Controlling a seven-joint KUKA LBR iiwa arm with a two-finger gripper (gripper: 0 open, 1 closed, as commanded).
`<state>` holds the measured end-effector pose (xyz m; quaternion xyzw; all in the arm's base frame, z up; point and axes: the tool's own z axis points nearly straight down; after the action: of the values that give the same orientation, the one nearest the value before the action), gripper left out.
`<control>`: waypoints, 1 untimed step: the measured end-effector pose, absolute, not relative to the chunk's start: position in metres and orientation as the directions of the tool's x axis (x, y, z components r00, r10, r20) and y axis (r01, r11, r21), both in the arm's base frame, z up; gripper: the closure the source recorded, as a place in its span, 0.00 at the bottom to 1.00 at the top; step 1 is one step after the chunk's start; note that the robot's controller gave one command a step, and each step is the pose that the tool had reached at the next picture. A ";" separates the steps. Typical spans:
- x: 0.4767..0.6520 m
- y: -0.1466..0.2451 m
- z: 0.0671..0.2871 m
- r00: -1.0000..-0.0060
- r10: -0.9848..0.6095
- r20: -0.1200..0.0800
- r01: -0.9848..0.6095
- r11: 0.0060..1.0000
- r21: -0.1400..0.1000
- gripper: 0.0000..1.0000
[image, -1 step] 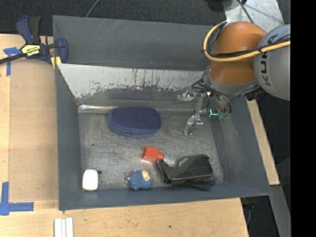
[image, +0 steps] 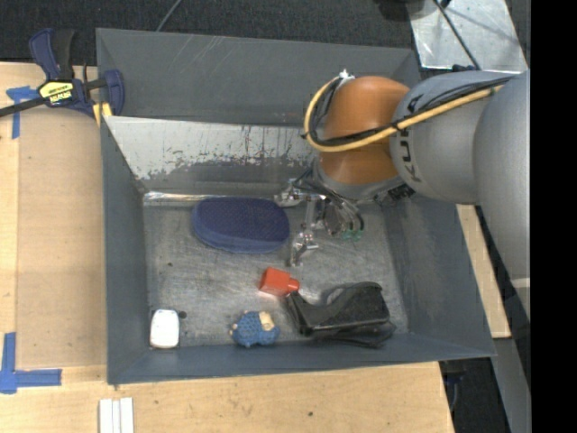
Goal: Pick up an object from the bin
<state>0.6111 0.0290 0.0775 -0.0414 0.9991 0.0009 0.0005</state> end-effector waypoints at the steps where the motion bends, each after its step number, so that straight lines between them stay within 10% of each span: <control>1: 0.629 0.065 0.077 -0.991 -0.133 0.002 -0.133 0.991 -0.009 0.00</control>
Offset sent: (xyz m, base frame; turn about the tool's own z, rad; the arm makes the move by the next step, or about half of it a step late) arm 0.0154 0.0401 -0.0063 -0.0500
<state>0.6292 0.0646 0.0767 -0.0669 0.9978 -0.0045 -0.0007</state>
